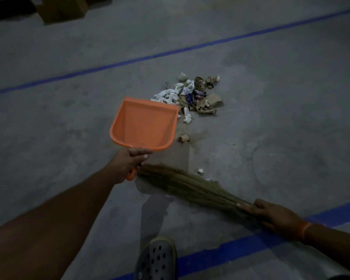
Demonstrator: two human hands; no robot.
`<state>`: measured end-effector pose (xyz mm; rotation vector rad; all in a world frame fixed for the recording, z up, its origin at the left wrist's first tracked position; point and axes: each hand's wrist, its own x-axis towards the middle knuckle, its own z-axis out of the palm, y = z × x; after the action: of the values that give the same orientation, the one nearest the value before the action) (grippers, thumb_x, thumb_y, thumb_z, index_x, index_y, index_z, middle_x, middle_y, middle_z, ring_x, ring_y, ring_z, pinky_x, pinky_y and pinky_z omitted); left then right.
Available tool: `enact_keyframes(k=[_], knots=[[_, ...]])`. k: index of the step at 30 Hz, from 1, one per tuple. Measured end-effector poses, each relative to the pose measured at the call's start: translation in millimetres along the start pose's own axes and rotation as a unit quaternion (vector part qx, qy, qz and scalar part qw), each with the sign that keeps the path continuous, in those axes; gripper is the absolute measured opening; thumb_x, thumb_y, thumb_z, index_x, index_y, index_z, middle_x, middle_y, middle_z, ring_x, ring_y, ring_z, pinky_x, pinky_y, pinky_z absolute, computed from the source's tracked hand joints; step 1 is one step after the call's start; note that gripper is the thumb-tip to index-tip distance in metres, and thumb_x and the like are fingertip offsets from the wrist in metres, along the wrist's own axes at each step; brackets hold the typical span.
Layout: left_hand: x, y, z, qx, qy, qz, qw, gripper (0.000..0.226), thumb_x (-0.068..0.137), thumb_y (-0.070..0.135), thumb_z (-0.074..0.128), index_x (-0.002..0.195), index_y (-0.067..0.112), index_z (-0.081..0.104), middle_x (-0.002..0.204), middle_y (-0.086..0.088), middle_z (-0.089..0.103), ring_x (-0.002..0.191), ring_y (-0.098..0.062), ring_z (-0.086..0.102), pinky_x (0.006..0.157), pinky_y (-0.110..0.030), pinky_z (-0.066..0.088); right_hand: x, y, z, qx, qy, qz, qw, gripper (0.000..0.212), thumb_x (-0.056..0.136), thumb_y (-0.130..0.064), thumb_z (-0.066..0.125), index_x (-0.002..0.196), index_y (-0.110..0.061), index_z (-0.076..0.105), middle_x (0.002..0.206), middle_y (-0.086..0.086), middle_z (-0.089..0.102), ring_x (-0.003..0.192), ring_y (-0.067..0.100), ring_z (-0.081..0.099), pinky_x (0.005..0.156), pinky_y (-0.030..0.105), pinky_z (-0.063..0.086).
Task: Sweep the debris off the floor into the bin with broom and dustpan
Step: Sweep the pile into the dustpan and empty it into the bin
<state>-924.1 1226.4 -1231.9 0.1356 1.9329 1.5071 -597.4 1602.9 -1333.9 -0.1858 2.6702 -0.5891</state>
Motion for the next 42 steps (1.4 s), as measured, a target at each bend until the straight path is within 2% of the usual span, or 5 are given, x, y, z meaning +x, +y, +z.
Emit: enact_keyframes(k=[11,23,30,37,42], knots=[[9.0,-5.4,6.2,0.009,-0.007,-0.005,1.000,0.020,0.093,-0.001,0.061,0.103,0.011,0.074,0.069,-0.007,0.058,0.053,-0.005,0.054,0.046,-0.016,0.042,35.9,30.6,-41.5,-0.006,0.139,0.088,0.986,0.062,0.100,-0.036,0.041,0.147,-0.056,0.006,0.094,-0.005,0.046,0.076,0.007,0.047,0.073,0.030,0.046],[1.3,-15.6,-8.0,0.011,0.005,-0.040,0.999,0.021,0.094,-0.002,0.059,0.110,0.005,0.070,0.066,-0.001,0.062,0.052,-0.004,0.054,0.045,-0.015,0.041,-33.1,42.9,11.6,-0.049,0.023,0.011,0.998,0.066,0.092,-0.039,0.042,0.148,-0.054,0.010,0.103,-0.012,0.044,0.070,0.005,0.054,0.063,0.015,0.038],[5.0,-13.2,-1.2,0.018,0.004,-0.029,0.999,0.021,0.094,-0.002,0.060,0.106,0.009,0.072,0.067,-0.004,0.061,0.053,-0.004,0.054,0.046,-0.016,0.043,30.7,62.4,-41.2,-0.058,0.101,0.052,0.992,0.073,0.092,-0.034,0.043,0.142,-0.063,-0.002,0.100,-0.005,0.044,0.075,0.015,0.054,0.070,0.033,0.049],[7.9,-13.7,-9.4,0.009,0.015,-0.023,1.000,0.021,0.093,0.000,0.061,0.107,0.010,0.073,0.076,-0.009,0.060,0.056,-0.006,0.055,0.046,-0.017,0.044,76.7,58.2,-90.3,-0.080,0.182,0.085,0.976,0.067,0.099,-0.032,0.041,0.145,-0.060,0.000,0.094,-0.001,0.044,0.069,0.014,0.046,0.065,0.027,0.034],[7.9,-12.7,-18.7,-0.002,0.039,-0.018,0.999,0.021,0.093,-0.001,0.061,0.102,0.012,0.075,0.074,-0.010,0.059,0.054,-0.006,0.054,0.044,-0.016,0.043,38.5,30.5,-61.1,-0.016,0.148,0.060,0.987,0.056,0.095,-0.053,0.025,0.148,-0.054,0.007,0.099,-0.007,0.045,0.079,0.006,0.047,0.071,0.028,0.046]])
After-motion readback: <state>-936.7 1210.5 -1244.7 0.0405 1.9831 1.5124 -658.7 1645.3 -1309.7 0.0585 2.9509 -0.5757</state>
